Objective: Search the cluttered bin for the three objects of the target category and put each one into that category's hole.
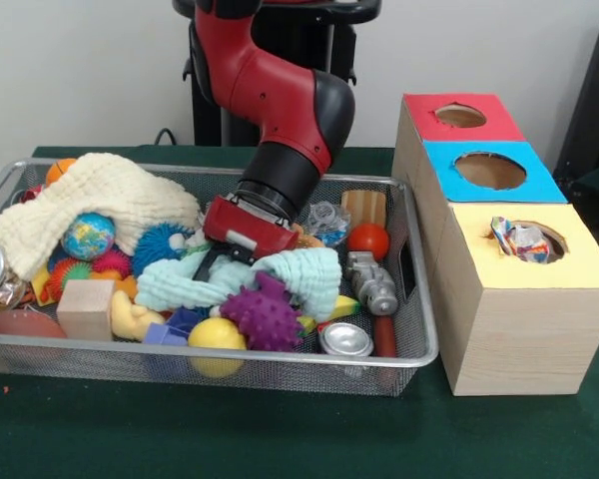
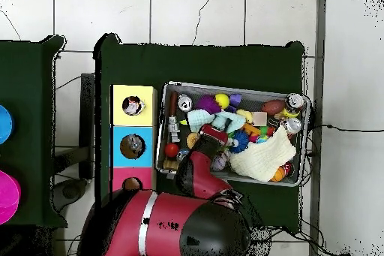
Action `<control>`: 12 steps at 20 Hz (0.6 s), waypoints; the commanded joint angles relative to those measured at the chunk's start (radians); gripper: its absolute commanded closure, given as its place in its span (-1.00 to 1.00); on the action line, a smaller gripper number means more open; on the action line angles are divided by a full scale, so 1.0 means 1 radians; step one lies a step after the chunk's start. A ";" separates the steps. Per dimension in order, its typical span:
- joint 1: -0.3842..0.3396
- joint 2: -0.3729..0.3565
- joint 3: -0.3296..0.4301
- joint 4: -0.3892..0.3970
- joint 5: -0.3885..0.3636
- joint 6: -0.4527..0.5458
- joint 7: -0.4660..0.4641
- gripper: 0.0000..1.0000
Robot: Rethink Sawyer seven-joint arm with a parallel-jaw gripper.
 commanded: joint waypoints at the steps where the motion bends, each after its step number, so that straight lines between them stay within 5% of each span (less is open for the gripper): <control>1: -0.116 0.117 -0.107 -0.057 0.234 0.356 -0.083 -1.00; 12: -0.073 0.119 -0.165 -0.027 0.331 0.302 -0.108 -1.00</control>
